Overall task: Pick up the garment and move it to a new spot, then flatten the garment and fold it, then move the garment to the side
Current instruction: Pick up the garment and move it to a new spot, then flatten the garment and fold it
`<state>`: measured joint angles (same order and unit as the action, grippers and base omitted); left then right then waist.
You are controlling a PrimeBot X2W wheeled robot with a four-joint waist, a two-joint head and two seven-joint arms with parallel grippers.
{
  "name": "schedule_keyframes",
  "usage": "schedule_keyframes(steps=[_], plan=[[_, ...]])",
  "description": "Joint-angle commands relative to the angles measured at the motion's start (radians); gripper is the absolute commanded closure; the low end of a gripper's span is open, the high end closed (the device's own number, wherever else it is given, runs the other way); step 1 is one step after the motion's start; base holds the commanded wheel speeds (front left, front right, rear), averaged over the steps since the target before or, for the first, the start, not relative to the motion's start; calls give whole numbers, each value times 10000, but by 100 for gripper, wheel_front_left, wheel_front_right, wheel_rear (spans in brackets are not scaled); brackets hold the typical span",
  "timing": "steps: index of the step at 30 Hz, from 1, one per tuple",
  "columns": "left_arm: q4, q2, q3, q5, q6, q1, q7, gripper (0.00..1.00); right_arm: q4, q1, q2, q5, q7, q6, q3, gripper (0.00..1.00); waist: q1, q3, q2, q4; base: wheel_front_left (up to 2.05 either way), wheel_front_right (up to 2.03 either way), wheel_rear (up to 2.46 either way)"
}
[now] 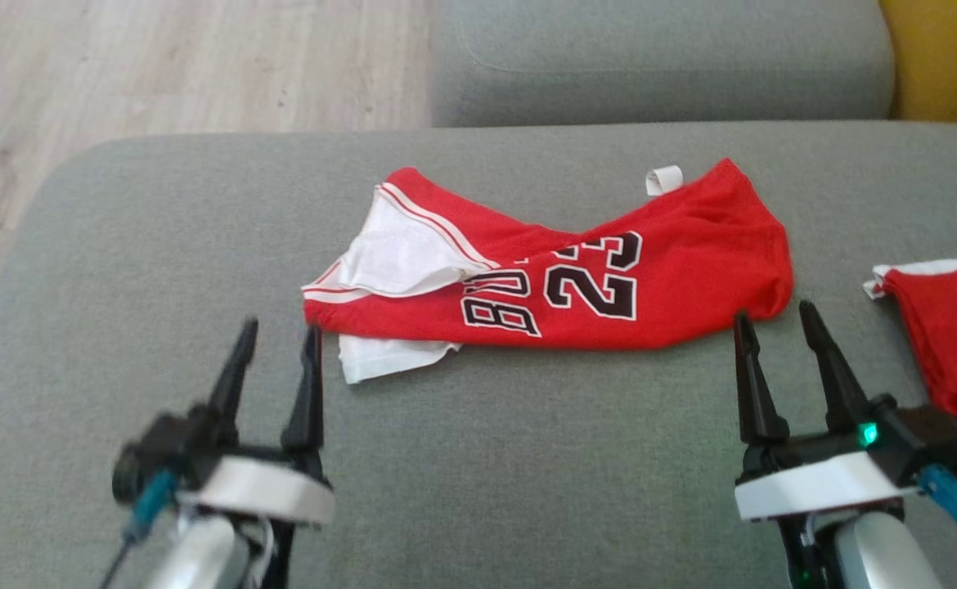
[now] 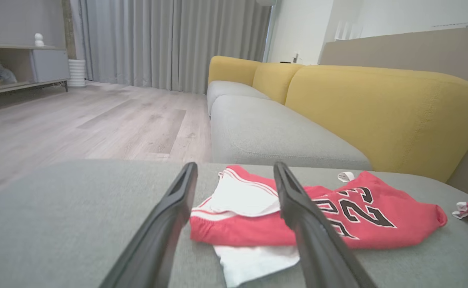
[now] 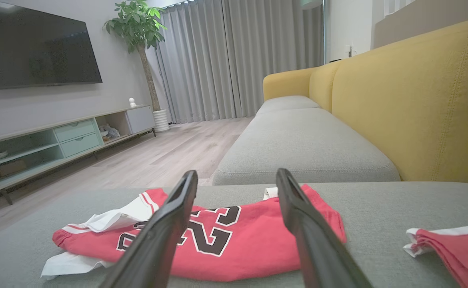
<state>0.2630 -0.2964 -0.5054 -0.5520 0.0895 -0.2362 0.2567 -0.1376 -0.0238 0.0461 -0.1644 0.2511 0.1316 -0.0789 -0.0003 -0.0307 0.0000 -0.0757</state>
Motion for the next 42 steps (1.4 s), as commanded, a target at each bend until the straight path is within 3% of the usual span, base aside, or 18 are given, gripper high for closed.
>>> schedule_keyframes(steps=[1,7,14,30,42], plan=[[-566,148,806,239,4,108,50,0,366,-58,41,89,107,-9,-188,0,3,89,0,-150,0,0,0],[-724,514,1490,855,-283,327,50,0,381,-69,41,178,107,-9,-246,0,3,-35,0,-159,0,0,0],[-419,666,1637,1466,-707,48,51,0,427,-229,41,94,107,-9,-325,0,3,-325,0,133,0,0,0],[1661,-75,30,2445,-1917,-2750,-2063,0,562,-713,41,-159,107,-9,-424,0,3,-1751,0,1067,0,0,0],[2941,-202,-695,2819,-2088,-4071,-2322,0,547,-969,41,-325,107,-9,-461,0,3,-2201,0,1704,0,0,0]])
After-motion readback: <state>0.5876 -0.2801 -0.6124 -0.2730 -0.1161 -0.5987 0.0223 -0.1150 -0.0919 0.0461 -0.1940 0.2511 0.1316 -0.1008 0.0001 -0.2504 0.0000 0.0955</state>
